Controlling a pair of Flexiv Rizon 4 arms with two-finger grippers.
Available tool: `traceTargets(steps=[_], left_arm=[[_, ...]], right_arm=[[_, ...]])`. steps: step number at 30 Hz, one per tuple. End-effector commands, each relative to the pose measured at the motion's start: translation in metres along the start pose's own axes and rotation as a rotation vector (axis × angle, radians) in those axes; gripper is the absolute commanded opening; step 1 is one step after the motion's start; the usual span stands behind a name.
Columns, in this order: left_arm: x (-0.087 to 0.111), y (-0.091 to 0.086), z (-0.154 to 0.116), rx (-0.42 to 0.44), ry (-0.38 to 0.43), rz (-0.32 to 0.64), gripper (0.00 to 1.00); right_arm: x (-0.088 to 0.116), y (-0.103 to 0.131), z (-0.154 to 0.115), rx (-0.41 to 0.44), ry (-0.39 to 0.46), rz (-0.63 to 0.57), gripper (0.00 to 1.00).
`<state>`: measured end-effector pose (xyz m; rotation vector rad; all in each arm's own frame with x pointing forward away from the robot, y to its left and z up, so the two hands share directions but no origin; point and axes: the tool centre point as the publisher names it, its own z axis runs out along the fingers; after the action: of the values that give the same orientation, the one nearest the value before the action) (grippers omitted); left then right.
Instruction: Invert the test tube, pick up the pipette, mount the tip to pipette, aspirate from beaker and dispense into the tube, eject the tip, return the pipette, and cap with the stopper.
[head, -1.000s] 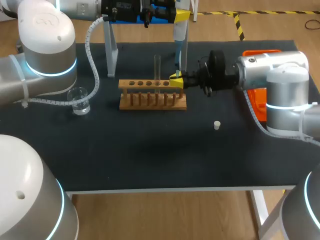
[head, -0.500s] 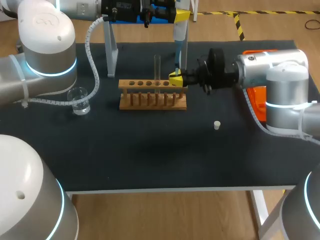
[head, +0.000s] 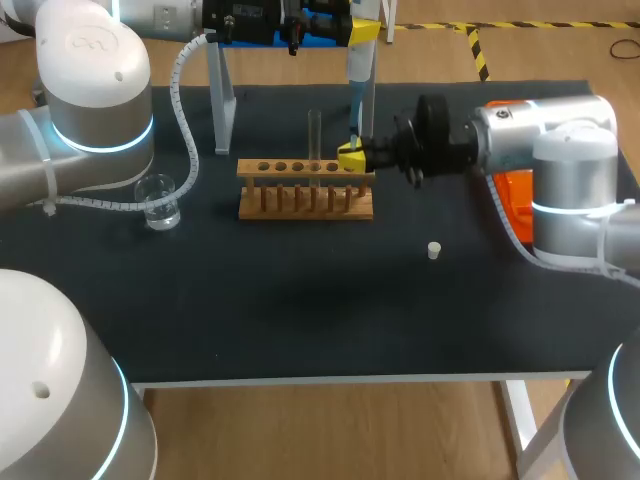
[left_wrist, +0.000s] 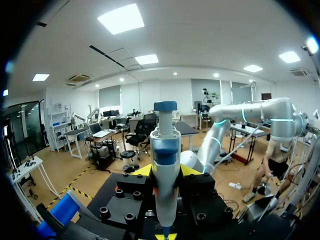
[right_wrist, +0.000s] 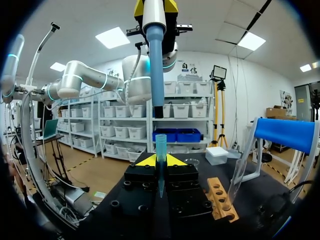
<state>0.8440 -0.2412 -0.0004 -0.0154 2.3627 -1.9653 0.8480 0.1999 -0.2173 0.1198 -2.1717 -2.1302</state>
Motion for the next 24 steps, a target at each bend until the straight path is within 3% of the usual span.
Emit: traceTargets(steps=[1, 24], left_arm=[[0.0005, -0.0001, -0.0005, 0.001, -0.001, 0.000, 0.00], [0.0005, -0.0001, -0.0005, 0.001, -0.001, 0.000, 0.00]], right_arm=[[-0.0003, 0.0038, -0.0003, 0.005, 0.003, -0.001, 0.00], [-0.0030, 0.0113, 0.0028, 0.006, 0.011, -0.012, 0.00]])
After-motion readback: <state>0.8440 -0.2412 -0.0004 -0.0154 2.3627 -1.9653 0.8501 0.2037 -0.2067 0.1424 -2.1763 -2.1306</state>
